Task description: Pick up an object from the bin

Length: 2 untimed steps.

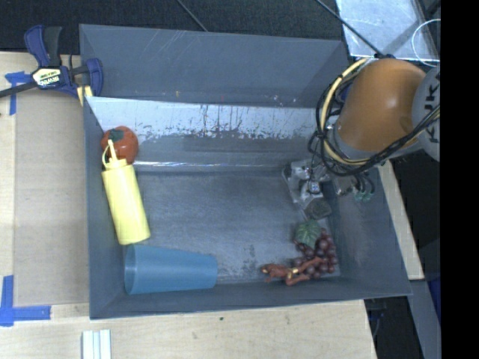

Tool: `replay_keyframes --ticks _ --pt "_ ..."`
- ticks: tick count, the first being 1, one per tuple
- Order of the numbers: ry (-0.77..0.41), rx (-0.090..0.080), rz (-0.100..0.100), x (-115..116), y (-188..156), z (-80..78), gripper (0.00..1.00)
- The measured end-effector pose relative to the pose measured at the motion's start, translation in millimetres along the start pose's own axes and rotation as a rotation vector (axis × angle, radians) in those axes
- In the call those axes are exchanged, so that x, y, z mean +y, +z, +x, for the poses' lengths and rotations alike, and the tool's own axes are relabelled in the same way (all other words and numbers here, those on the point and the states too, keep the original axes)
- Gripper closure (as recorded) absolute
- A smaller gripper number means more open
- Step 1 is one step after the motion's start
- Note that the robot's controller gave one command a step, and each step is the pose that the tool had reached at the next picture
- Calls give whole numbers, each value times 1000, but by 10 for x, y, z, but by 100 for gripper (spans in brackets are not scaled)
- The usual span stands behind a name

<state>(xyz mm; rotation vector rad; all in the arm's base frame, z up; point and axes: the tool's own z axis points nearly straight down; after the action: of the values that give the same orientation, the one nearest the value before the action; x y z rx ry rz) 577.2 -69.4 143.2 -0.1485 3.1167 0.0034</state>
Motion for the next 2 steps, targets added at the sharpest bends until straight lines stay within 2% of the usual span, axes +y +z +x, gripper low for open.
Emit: replay_keyframes --ticks 1,2 --pt "8 -5 1 -16 -397 -20 100" --pt "-240 -5 1 -262 348 311 100"
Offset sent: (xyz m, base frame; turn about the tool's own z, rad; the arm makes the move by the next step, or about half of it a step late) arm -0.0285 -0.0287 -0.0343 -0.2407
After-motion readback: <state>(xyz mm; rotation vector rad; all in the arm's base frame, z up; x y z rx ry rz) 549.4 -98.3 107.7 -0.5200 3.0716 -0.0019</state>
